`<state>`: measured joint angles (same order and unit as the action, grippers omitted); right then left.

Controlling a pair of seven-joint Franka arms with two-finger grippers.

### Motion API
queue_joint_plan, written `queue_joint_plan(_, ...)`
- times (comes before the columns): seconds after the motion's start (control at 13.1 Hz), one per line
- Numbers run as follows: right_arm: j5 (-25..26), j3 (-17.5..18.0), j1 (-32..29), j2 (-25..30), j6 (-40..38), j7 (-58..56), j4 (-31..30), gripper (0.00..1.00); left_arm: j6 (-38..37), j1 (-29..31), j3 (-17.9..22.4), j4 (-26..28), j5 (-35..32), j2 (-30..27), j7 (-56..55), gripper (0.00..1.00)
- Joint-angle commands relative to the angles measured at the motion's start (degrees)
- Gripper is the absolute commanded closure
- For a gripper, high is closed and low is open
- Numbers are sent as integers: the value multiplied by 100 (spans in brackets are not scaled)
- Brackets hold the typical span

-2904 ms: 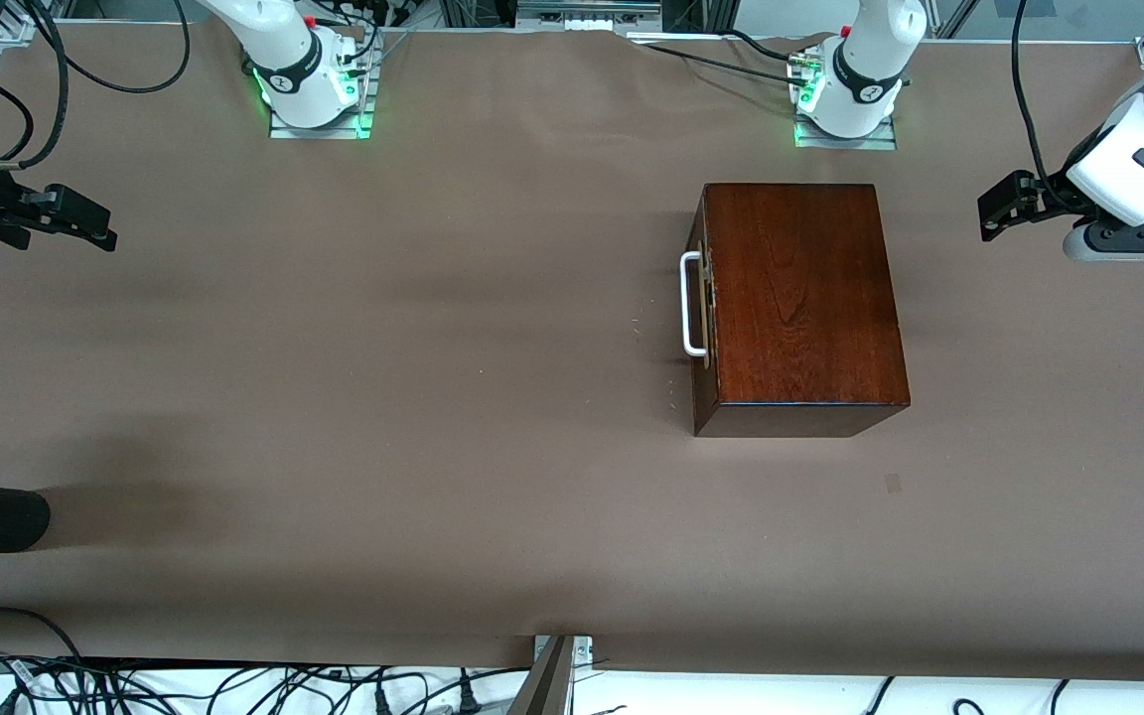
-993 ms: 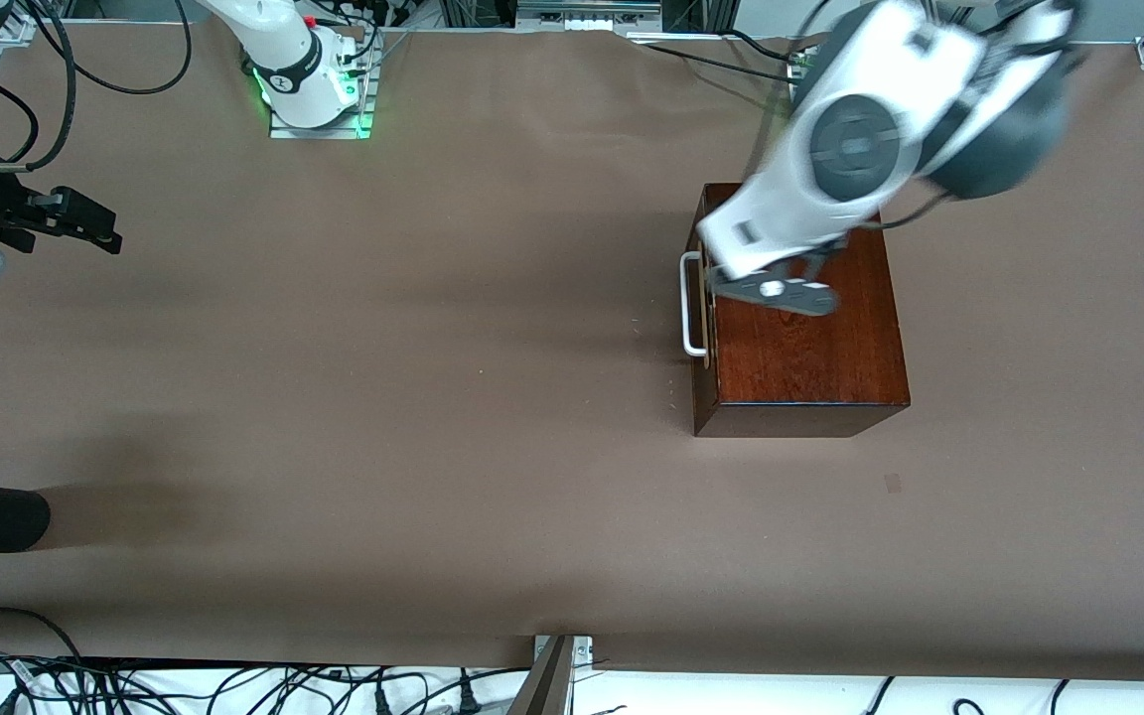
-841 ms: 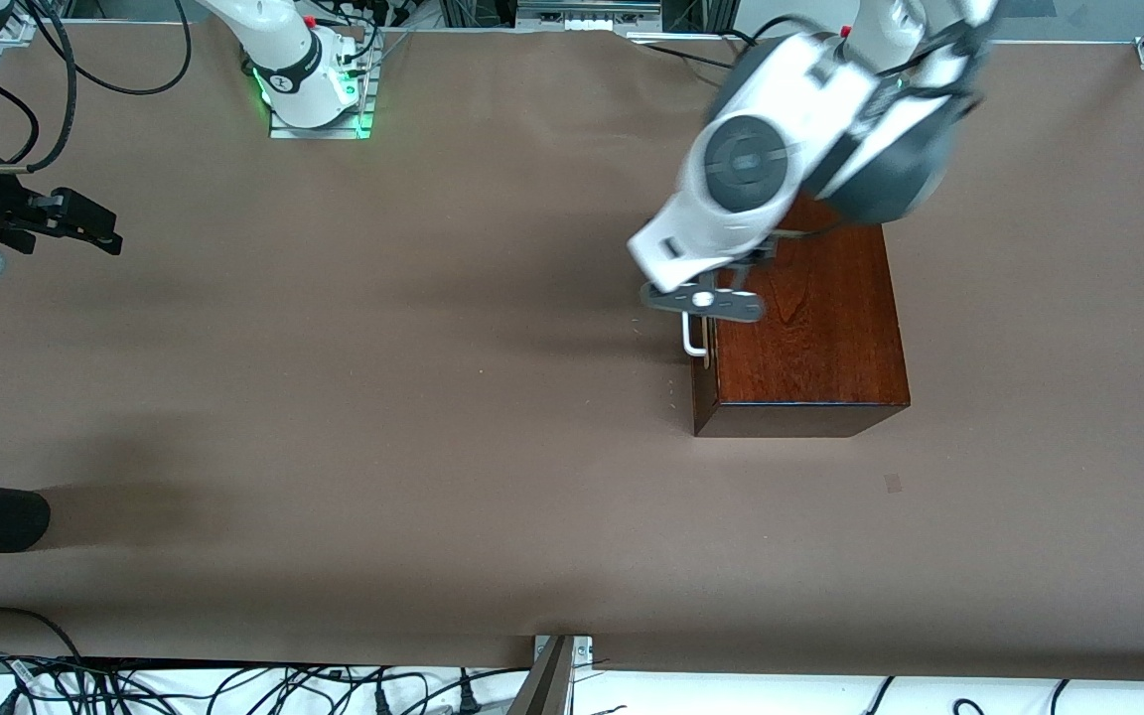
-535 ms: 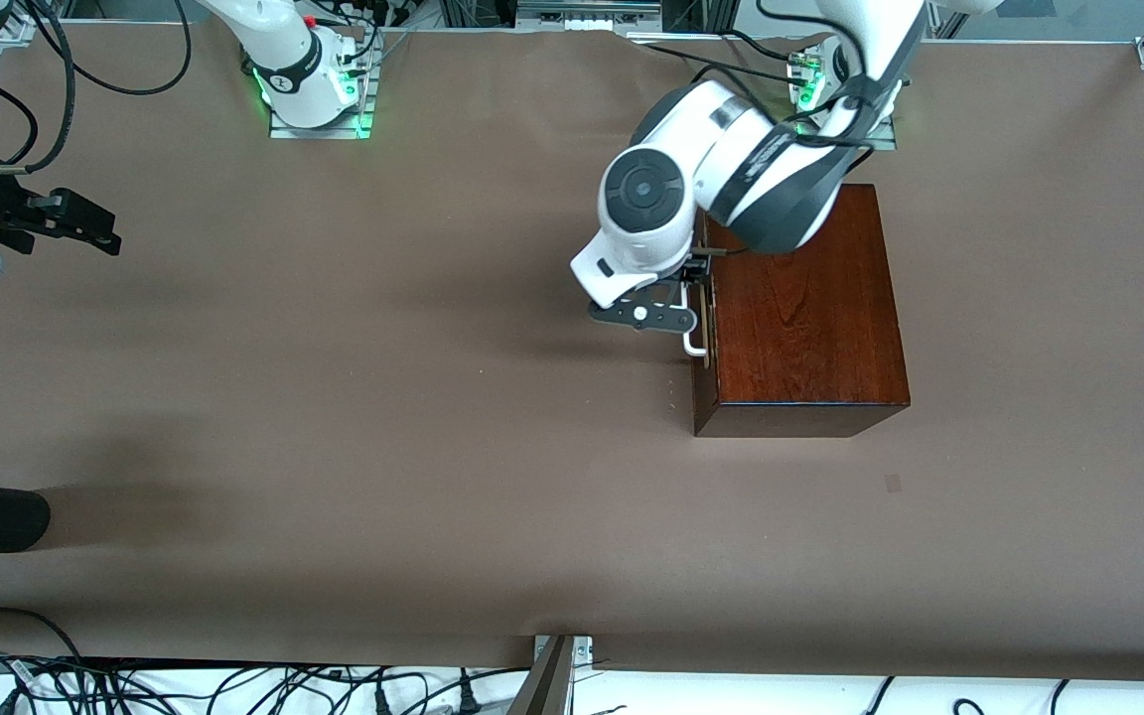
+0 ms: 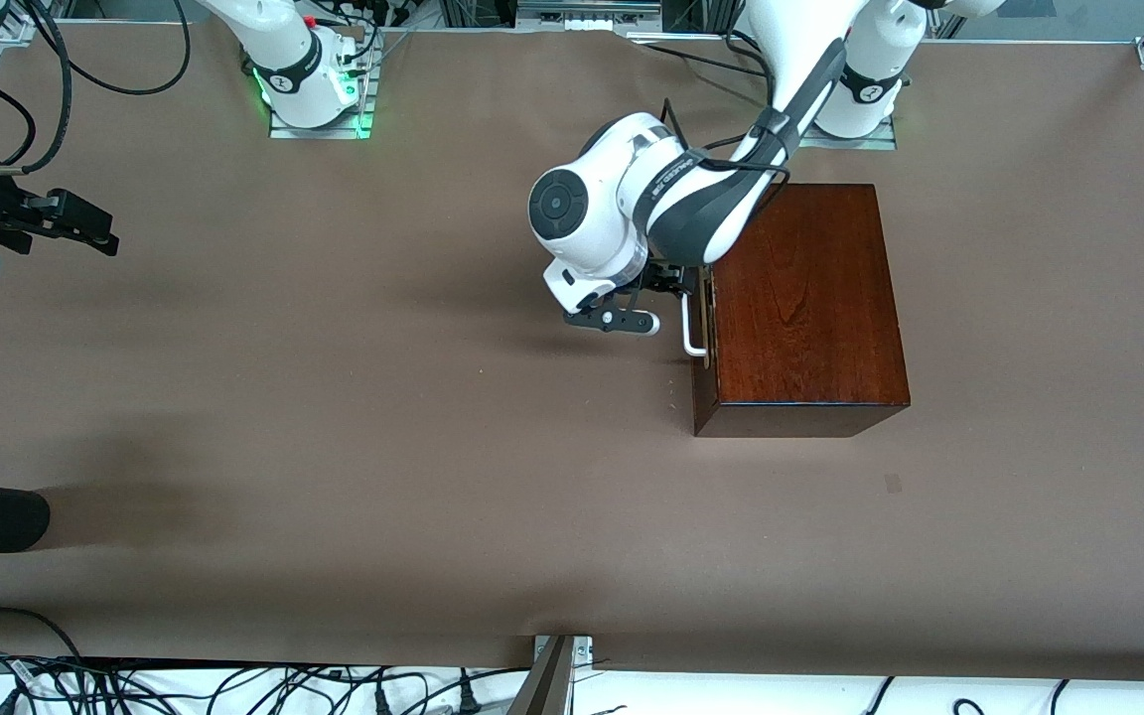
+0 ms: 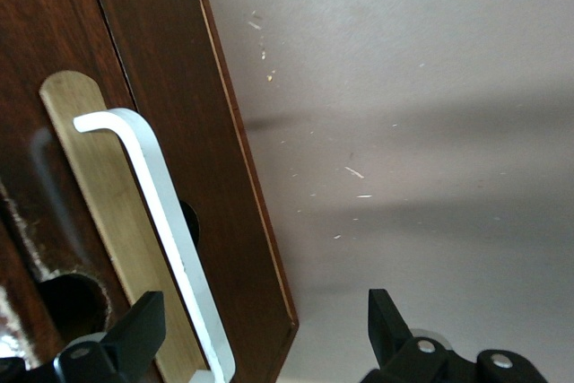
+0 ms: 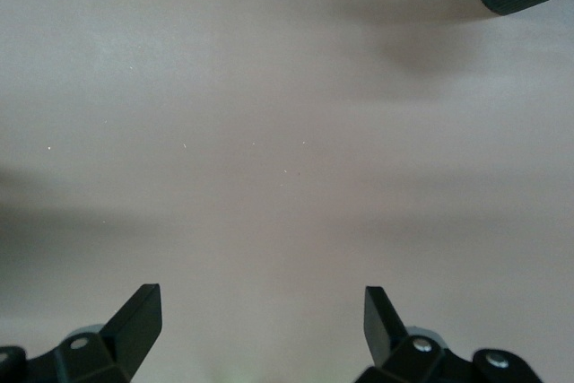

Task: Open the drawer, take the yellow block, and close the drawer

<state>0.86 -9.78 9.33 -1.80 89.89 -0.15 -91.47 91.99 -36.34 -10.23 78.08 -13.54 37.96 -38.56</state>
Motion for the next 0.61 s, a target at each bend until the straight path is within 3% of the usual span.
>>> queue_joint_plan(0.0,11,-15,-2,-48,-42,41,120,0,-23,-75,56,225,-166,-78,-194,0)
queue_joint_plan(0.53,11,-15,-11,-48,-42,32,111,0,521,-49,56,611,-351,-78,-573,0)
